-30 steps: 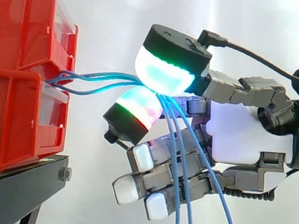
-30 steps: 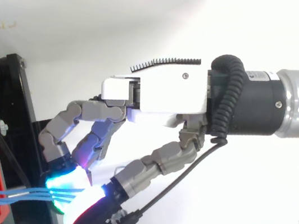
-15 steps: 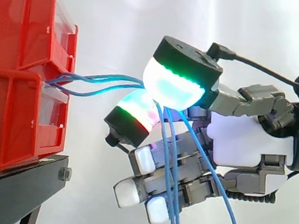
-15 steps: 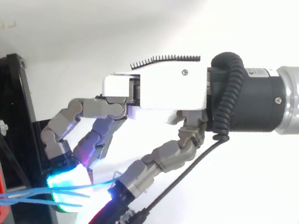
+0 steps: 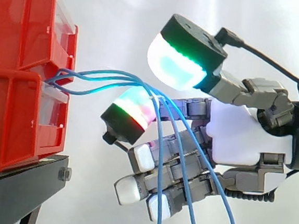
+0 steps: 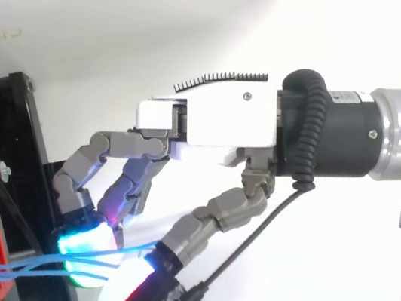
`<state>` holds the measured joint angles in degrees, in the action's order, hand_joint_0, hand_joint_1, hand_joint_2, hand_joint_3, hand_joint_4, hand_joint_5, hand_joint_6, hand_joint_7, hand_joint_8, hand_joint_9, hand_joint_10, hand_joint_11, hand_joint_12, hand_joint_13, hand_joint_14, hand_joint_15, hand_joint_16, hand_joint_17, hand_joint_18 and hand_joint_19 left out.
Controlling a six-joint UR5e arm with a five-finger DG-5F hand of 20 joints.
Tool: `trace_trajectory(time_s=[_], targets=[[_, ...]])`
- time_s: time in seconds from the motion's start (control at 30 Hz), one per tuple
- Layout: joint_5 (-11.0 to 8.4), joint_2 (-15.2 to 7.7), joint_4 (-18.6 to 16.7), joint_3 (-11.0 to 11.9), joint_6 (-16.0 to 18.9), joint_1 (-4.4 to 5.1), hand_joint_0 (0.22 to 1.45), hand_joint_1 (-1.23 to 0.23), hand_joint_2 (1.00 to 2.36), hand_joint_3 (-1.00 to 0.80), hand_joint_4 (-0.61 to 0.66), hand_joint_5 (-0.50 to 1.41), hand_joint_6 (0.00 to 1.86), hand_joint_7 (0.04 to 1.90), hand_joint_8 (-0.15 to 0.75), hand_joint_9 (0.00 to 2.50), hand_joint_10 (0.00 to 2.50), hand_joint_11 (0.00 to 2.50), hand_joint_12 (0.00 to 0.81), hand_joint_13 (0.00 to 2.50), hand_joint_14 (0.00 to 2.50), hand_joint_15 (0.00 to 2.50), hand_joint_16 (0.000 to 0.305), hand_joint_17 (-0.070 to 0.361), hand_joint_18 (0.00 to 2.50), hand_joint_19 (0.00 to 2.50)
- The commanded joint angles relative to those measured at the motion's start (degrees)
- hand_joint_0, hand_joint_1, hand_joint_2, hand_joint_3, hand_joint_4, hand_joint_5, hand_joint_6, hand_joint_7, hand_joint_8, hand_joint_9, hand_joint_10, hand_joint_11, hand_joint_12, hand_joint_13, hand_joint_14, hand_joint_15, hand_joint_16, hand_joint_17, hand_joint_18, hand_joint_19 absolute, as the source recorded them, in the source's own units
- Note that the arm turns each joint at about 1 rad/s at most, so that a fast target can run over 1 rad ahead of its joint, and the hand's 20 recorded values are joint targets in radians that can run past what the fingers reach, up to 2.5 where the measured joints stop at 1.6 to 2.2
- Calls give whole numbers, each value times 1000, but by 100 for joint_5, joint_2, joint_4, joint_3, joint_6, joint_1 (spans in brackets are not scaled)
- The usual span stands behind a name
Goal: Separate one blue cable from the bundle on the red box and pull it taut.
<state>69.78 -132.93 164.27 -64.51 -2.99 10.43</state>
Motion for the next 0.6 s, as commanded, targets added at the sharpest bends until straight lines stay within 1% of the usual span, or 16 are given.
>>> trace_trajectory(time_s=[0.0,0.03,0.07,0.17,0.23,0.3,0.33,0.43,0.47,0.5,0.53,0.57], targets=[[1,4,0,26,0,-6,511,-697,1000,-500,29,-185,889,1092,309,947,16,821,366,787,16,514,43,98,760,588],[1,4,0,26,0,-6,564,-664,1000,-500,27,-182,884,1121,298,957,15,821,351,786,16,517,41,91,742,603],[1,4,0,26,-8,-15,575,-654,1000,-500,26,-182,884,1122,297,957,18,820,348,787,18,522,40,90,741,606],[1,4,0,35,-8,-15,591,-662,1008,-379,20,-181,888,1160,297,966,18,837,353,801,18,535,40,89,746,616],[1,-5,0,35,-8,-15,590,-685,1014,-274,26,-182,894,1182,298,968,19,847,351,804,18,535,40,89,748,617],[1,4,0,44,-8,-15,604,-738,1017,-209,22,-182,894,1198,305,967,19,837,350,808,17,531,39,88,755,610],[10,4,18,44,0,-24,617,-766,1017,-201,-8,-185,904,1175,301,966,17,855,349,812,17,524,39,89,768,598],[62,4,53,44,0,-24,671,-842,1016,-236,-68,-194,920,1169,291,955,17,865,345,811,17,516,39,87,775,575],[80,4,62,44,0,-24,682,-856,1016,-248,-77,-198,922,1204,292,952,18,868,342,810,17,506,38,86,778,573],[80,4,62,44,0,-24,743,-896,1013,-321,-99,-202,928,1219,282,948,17,858,337,809,16,494,38,84,787,543],[89,4,70,53,-8,-24,781,-893,1008,-404,-120,-204,932,1190,274,939,17,842,330,807,18,495,37,83,782,539],[106,4,97,62,-8,-33,792,-893,1005,-435,-127,-205,932,1180,273,938,17,850,329,806,16,491,37,83,781,534]])
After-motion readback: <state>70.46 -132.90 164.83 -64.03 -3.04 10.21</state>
